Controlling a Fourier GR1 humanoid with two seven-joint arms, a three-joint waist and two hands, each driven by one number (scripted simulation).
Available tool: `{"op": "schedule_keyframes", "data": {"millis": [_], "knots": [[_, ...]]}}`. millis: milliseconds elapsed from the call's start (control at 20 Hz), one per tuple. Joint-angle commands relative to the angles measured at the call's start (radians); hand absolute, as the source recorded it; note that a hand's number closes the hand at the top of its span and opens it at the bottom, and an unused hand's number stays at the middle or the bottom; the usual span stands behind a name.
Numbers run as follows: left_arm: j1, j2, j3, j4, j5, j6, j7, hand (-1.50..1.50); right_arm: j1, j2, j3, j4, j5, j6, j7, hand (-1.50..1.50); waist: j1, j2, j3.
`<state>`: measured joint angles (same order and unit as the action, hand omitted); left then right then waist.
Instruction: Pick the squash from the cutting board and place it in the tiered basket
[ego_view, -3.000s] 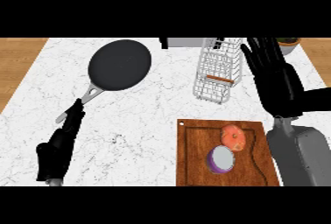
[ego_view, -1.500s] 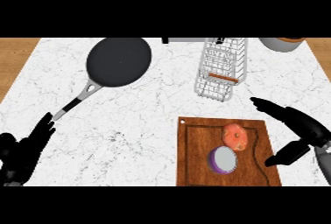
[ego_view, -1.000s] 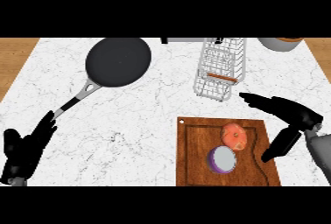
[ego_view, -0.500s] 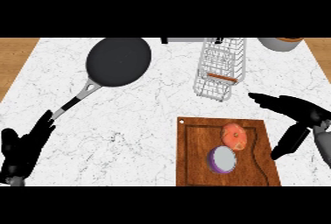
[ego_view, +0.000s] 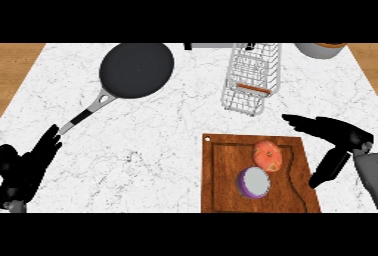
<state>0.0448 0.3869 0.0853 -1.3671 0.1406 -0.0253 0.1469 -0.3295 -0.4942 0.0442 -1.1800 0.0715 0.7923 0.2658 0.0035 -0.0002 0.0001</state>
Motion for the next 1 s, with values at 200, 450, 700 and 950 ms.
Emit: {"op": "schedule_keyframes", "data": {"millis": [200,450,700,950], "knots": [[-0.016,-0.023,0.058,0.052,-0.038,-0.053,-0.035,0.0,0.015,0.072,-0.045,0.003,0.076,-0.004,-0.041,-1.5,-0.001,0.0,0.0],[-0.076,0.006,0.102,0.106,-0.022,-0.104,-0.028,0.0,-0.031,0.121,-0.023,0.102,0.149,-0.037,-0.119,-1.5,-0.001,0.001,0.0],[-0.026,-0.07,0.072,0.005,-0.071,-0.07,0.025,0.0,0.012,0.11,-0.053,0.093,0.193,-0.028,-0.176,-1.5,-0.002,0.0,0.0],[0.001,-0.058,0.106,0.021,-0.084,-0.088,-0.014,0.0,0.068,0.221,0.0,0.023,0.223,-0.087,-0.108,-1.5,-0.004,-0.001,0.0]]}}
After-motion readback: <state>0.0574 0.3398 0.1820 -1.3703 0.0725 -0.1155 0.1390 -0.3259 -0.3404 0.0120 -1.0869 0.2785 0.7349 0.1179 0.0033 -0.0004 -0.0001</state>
